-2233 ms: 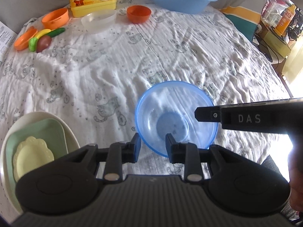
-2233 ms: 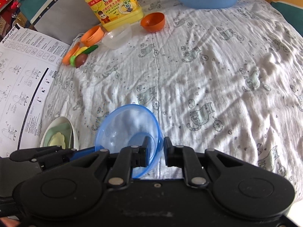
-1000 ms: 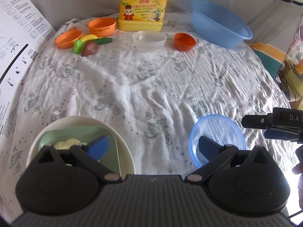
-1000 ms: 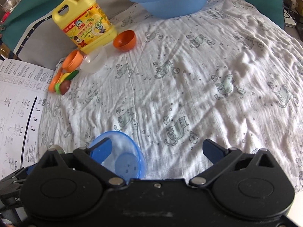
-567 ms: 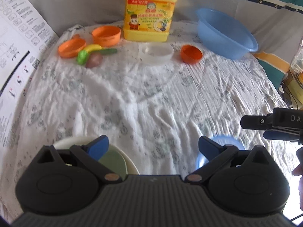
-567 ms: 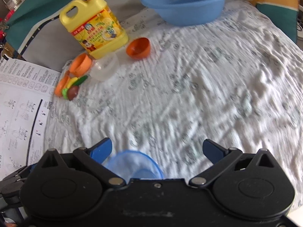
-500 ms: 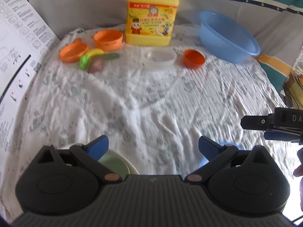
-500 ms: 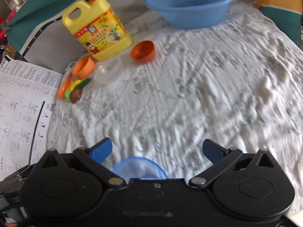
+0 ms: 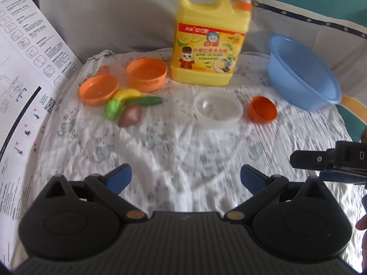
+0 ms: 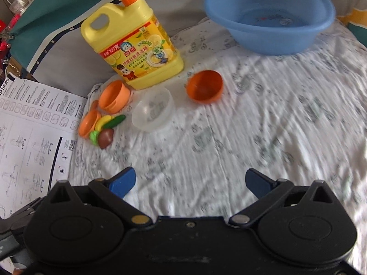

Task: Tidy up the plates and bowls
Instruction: 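Move the right gripper to the clear white bowl, then close the right gripper on the clear bowl's rim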

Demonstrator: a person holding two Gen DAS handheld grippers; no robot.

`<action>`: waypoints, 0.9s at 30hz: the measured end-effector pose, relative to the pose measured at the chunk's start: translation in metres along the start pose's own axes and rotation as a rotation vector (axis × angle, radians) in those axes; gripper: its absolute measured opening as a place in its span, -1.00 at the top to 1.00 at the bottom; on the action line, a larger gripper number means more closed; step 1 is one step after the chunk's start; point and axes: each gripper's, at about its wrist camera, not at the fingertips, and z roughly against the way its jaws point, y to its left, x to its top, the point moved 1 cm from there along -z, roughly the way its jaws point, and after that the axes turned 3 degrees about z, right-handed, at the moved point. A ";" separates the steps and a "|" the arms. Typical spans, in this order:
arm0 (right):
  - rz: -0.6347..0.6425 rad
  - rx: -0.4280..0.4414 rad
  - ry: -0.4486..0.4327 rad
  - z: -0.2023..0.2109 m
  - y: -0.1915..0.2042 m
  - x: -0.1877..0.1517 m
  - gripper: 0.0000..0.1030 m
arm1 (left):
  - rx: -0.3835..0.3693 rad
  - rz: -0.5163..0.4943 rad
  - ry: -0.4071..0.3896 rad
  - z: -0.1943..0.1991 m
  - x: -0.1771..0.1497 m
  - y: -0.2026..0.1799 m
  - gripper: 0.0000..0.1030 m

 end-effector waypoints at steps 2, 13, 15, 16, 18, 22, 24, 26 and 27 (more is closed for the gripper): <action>0.006 0.007 -0.003 -0.008 0.006 0.014 -1.00 | 0.005 0.010 0.001 -0.010 0.012 0.000 -1.00; 0.043 0.033 -0.058 -0.064 0.024 0.084 -0.23 | 0.047 0.084 0.026 -0.078 0.058 -0.006 -1.00; 0.050 0.038 -0.050 -0.073 0.024 0.090 -0.07 | 0.054 0.092 0.030 -0.089 0.062 -0.008 -1.00; 0.052 0.041 -0.046 -0.079 0.025 0.093 0.02 | 0.058 0.096 0.033 -0.095 0.064 -0.009 -0.98; 0.060 0.051 -0.034 -0.089 0.028 0.097 0.11 | 0.061 0.105 0.039 -0.104 0.069 -0.010 -0.93; 0.072 0.045 -0.016 -0.108 0.032 0.101 0.28 | 0.046 0.113 0.048 -0.117 0.076 -0.012 -0.79; 0.072 0.044 -0.006 -0.117 0.032 0.102 0.32 | 0.040 0.101 0.050 -0.123 0.077 -0.013 -0.72; 0.076 0.039 0.000 -0.122 0.032 0.102 0.35 | 0.034 0.092 0.057 -0.128 0.077 -0.015 -0.56; 0.076 0.038 0.005 -0.126 0.032 0.102 0.38 | 0.028 0.092 0.063 -0.130 0.076 -0.015 -0.52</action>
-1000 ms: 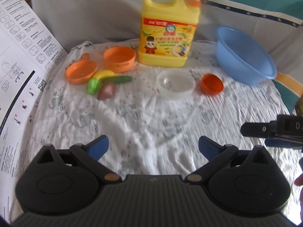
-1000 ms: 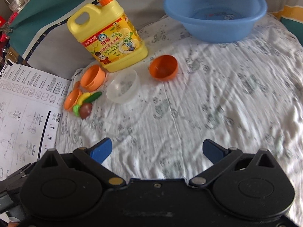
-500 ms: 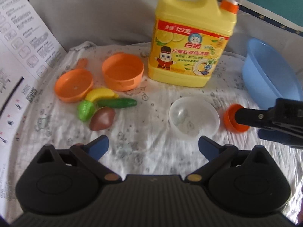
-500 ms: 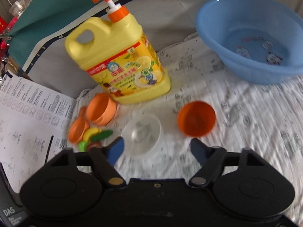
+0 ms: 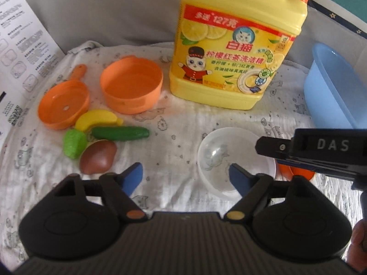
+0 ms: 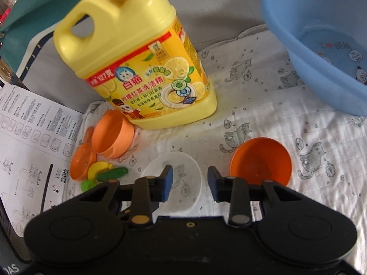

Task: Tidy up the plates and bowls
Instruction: 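Close the right gripper on the clear bowl's rim, then carry the clear bowl with the right gripper and lower it into the blue bowl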

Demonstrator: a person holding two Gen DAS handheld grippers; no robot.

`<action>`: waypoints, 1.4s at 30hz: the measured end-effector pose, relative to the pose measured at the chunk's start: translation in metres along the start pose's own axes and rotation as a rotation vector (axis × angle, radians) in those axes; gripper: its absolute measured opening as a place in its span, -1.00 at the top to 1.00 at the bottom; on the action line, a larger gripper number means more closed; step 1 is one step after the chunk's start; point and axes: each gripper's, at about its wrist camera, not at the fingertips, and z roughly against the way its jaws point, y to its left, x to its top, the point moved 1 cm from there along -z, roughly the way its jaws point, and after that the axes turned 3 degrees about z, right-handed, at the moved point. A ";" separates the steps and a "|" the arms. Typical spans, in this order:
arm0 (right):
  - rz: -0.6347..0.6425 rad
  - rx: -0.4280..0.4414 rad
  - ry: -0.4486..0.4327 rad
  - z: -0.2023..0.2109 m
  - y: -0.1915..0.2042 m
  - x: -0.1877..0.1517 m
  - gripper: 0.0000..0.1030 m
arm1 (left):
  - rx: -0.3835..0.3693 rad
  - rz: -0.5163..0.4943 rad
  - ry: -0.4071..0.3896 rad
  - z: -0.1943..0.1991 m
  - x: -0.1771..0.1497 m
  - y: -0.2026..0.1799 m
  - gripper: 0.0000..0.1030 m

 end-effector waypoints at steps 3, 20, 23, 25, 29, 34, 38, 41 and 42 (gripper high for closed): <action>-0.010 -0.002 0.012 -0.008 -0.003 -0.002 0.42 | -0.015 -0.003 0.012 -0.007 -0.001 -0.002 -0.32; -0.020 -0.006 0.046 0.003 0.003 -0.025 0.68 | -0.060 -0.085 0.016 0.005 -0.016 -0.014 0.52; -0.015 -0.003 0.043 0.015 0.006 -0.032 0.68 | -0.065 -0.095 0.012 0.018 -0.023 -0.015 0.52; -0.016 -0.001 0.043 0.024 0.005 -0.038 0.68 | -0.072 -0.101 0.013 0.028 -0.030 -0.016 0.52; -0.002 0.000 0.043 0.046 0.005 -0.055 0.68 | -0.089 -0.119 0.016 0.048 -0.047 -0.017 0.52; 0.004 0.011 0.042 0.076 0.002 -0.080 0.68 | -0.107 -0.143 0.018 0.078 -0.075 -0.019 0.52; -0.002 0.020 0.042 0.103 -0.001 -0.099 0.68 | -0.123 -0.151 0.014 0.100 -0.095 -0.022 0.52; -0.006 0.023 0.034 0.122 -0.004 -0.113 0.68 | -0.130 -0.166 0.004 0.118 -0.109 -0.025 0.52; -0.006 0.022 0.030 0.129 -0.005 -0.117 0.68 | -0.134 -0.170 0.002 0.123 -0.113 -0.026 0.52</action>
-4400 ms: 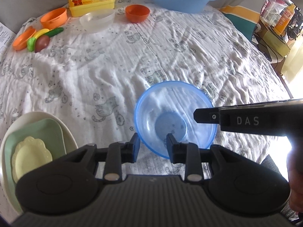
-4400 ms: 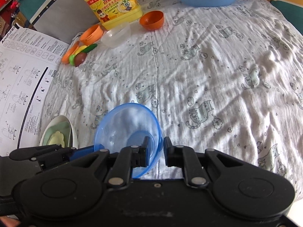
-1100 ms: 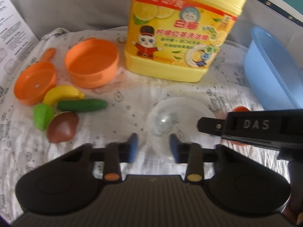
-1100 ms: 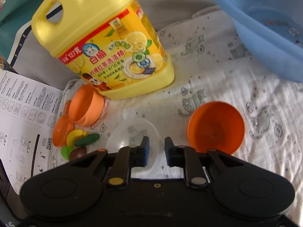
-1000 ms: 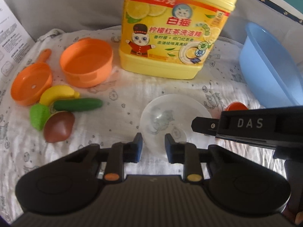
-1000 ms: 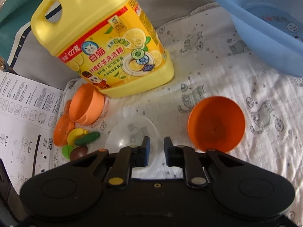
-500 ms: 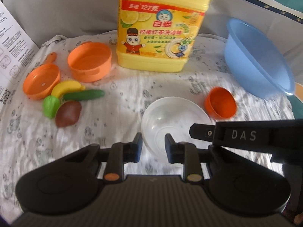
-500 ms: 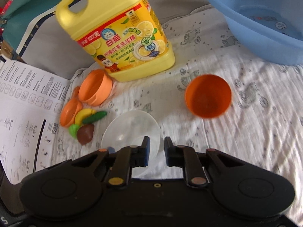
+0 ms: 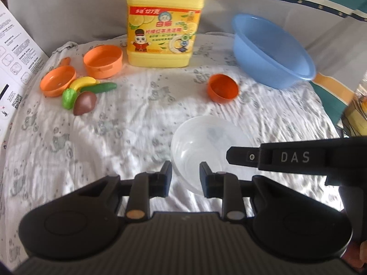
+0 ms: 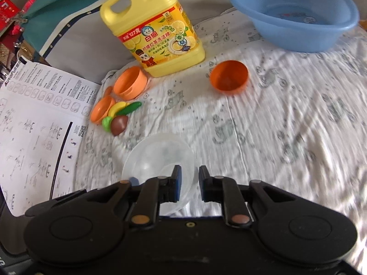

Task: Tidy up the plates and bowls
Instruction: 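Carry the clear bowl with the right gripper and lower it into the blue bowl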

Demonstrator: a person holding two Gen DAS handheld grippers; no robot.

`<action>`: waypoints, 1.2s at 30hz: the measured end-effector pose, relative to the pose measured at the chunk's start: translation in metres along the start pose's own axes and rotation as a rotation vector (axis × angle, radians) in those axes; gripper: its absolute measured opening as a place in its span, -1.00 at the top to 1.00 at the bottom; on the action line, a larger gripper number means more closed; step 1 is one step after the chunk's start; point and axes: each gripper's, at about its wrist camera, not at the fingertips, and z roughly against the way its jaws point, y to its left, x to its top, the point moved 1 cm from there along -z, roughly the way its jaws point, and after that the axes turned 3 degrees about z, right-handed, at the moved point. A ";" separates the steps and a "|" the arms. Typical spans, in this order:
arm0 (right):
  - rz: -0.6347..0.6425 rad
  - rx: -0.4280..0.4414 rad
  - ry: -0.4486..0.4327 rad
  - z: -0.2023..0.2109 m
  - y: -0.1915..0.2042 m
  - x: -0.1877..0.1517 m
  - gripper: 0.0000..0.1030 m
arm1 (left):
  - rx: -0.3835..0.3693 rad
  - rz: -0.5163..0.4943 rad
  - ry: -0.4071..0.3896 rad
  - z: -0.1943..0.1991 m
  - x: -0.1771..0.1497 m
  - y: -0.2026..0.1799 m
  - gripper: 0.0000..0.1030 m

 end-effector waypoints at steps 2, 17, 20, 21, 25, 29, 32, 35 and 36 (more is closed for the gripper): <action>-0.002 -0.001 -0.006 0.011 -0.002 -0.009 0.68 | -0.005 -0.008 -0.005 0.009 -0.009 -0.005 0.52; -0.018 0.001 -0.016 0.072 -0.021 -0.077 0.68 | -0.041 -0.089 -0.007 0.061 -0.064 -0.043 0.50; -0.026 0.002 -0.013 0.079 -0.027 -0.089 0.68 | -0.049 -0.103 0.003 0.065 -0.075 -0.048 0.49; -0.027 0.000 -0.010 0.081 -0.029 -0.092 0.68 | -0.053 -0.106 0.009 0.065 -0.078 -0.050 0.49; -0.036 -0.005 0.004 0.084 -0.036 -0.104 0.68 | -0.058 -0.121 0.031 0.064 -0.090 -0.055 0.49; -0.045 -0.011 0.016 0.084 -0.039 -0.112 0.68 | -0.054 -0.140 0.055 0.060 -0.098 -0.059 0.49; -0.049 -0.015 0.021 0.084 -0.041 -0.113 0.68 | -0.049 -0.148 0.068 0.056 -0.100 -0.061 0.48; -0.055 -0.018 0.025 0.085 -0.043 -0.115 0.68 | -0.049 -0.155 0.076 0.053 -0.101 -0.063 0.47; -0.057 -0.018 0.028 0.084 -0.044 -0.115 0.68 | -0.049 -0.156 0.078 0.052 -0.101 -0.064 0.47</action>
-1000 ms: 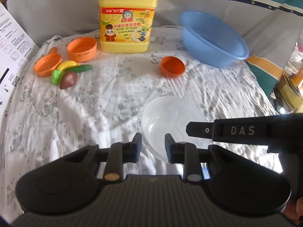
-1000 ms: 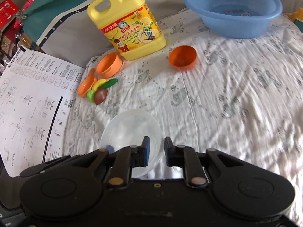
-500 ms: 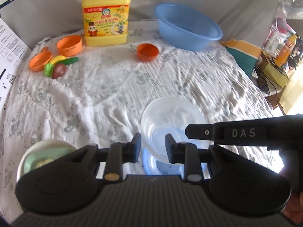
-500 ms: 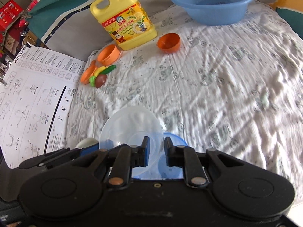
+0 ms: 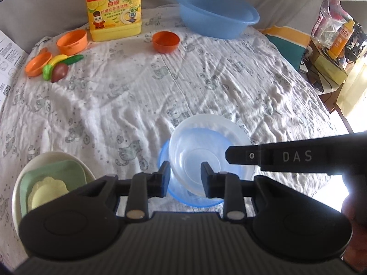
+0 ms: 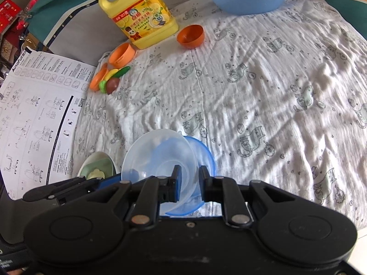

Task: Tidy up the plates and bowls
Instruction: 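Carry the clear bowl with the right gripper and lower it into the blue bowl, then open the right gripper to release the clear bowl, then move the right gripper to the small orange bowl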

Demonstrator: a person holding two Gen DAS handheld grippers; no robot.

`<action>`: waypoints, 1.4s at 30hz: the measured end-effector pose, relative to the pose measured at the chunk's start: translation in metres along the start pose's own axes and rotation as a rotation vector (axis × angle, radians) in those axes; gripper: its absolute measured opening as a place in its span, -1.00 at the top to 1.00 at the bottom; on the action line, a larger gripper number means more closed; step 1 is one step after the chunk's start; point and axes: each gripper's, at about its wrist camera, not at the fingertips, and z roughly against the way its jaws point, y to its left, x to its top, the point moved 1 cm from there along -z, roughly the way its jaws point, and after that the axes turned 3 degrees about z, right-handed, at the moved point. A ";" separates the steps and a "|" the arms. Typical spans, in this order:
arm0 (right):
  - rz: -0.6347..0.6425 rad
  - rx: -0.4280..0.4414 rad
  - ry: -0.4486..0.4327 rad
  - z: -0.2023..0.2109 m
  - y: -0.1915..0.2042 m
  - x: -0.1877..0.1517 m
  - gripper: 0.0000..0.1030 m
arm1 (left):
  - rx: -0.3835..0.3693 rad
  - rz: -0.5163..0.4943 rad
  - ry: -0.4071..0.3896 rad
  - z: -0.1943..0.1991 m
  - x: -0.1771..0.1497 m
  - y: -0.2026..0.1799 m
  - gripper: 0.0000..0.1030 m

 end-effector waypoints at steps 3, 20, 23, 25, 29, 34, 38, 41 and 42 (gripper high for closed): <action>-0.006 0.000 0.008 -0.003 -0.001 -0.001 0.68 | 0.002 0.000 0.010 -0.003 0.000 0.000 0.46; 0.012 -0.014 -0.033 0.002 0.001 0.006 -0.26 | 0.043 -0.011 -0.044 0.004 0.004 0.000 -0.68; 0.030 -0.045 -0.072 0.008 0.002 0.008 -0.61 | 0.051 -0.001 -0.073 0.012 0.005 0.004 -1.00; 0.027 -0.047 -0.076 0.010 -0.001 0.009 -0.91 | 0.048 0.012 -0.075 0.014 0.005 0.008 -1.00; 0.016 -0.052 -0.088 0.012 -0.006 0.011 -1.00 | 0.053 0.042 -0.063 0.013 0.005 0.018 -1.00; 0.003 -0.067 -0.096 0.013 -0.012 0.011 -1.00 | 0.055 0.054 -0.074 0.015 0.005 0.023 -1.00; -0.010 -0.072 -0.097 0.012 -0.015 0.011 -1.00 | 0.056 0.053 -0.073 0.013 0.006 0.024 -1.00; -0.017 -0.078 -0.096 0.011 -0.015 0.013 -1.00 | 0.052 0.057 -0.069 0.010 0.008 0.025 -1.00; -0.020 -0.080 -0.095 0.010 -0.016 0.014 -1.00 | 0.051 0.059 -0.067 0.009 0.009 0.026 -1.00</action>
